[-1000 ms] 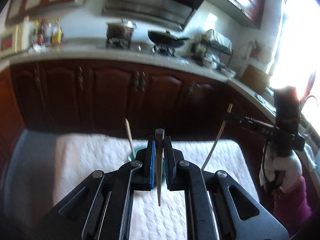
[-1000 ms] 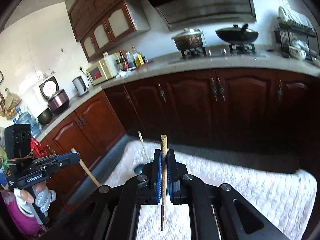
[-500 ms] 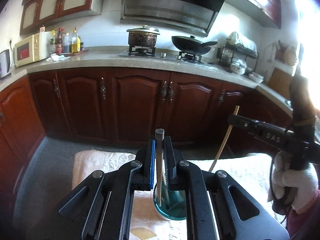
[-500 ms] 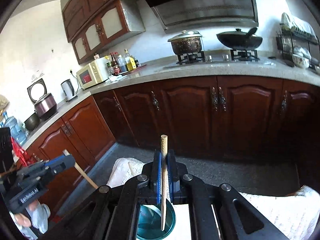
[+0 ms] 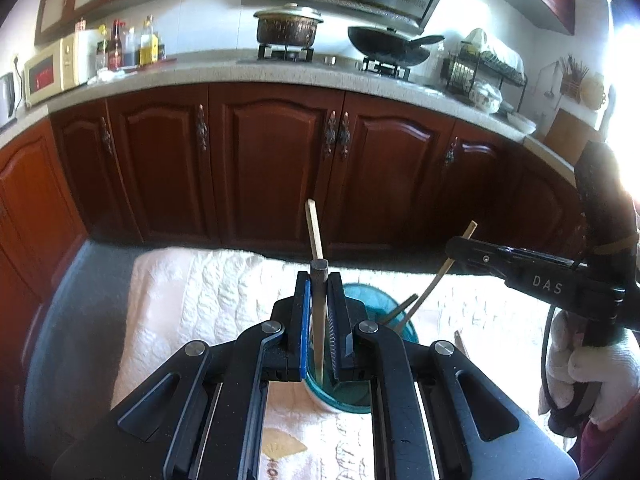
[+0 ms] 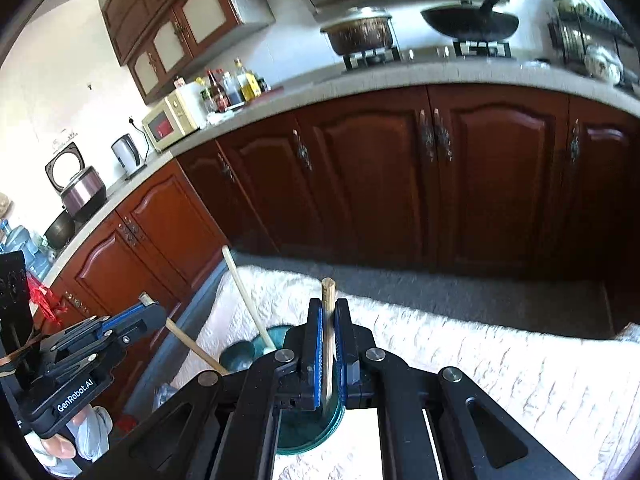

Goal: Organize utensils
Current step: 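Carry both chopsticks up to the floral cup with both tools, then lower the chopsticks into the cup and open both tools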

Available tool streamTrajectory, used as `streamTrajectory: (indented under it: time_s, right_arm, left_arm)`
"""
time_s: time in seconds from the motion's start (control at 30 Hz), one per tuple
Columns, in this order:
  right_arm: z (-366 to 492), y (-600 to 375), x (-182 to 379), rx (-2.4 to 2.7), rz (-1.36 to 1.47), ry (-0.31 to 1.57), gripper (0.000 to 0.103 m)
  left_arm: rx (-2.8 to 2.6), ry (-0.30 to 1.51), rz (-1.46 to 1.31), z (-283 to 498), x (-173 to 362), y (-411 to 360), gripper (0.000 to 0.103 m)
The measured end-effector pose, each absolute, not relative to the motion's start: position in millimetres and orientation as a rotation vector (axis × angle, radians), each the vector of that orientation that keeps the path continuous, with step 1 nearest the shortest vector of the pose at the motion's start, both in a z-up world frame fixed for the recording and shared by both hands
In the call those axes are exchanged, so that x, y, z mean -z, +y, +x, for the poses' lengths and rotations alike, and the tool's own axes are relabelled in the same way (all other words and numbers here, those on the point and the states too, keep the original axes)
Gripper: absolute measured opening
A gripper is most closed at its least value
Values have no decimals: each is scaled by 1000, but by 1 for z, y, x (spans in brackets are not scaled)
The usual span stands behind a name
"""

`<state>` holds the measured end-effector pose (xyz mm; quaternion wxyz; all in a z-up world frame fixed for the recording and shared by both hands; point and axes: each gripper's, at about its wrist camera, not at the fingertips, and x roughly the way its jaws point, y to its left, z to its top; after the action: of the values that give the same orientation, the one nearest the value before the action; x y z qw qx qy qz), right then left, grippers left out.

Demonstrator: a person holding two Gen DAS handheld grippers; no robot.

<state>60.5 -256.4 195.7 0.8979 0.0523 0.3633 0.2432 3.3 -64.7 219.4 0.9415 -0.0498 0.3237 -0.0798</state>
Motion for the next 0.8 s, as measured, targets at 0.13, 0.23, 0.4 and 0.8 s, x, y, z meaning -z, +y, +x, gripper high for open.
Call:
streamTrajectory:
  time_s: [0.13,0.23,0.4,0.8]
  right_arm:
    - [59,-252,-185,-519,104,764,5]
    - [59,-253,-185,-532,112,774,5]
    - [54,-252,-185,-517,78,766,33]
    - [32,-251,-188,-483,1,753,40]
  left_arm:
    - [157,654,-105,1,-220,-66,7]
    - [159,656,-103,0,-222,-68,7]
    - [167,667,-111,0,-223,-67,8]
    - [174,635,-140,-11,-236,-61,40]
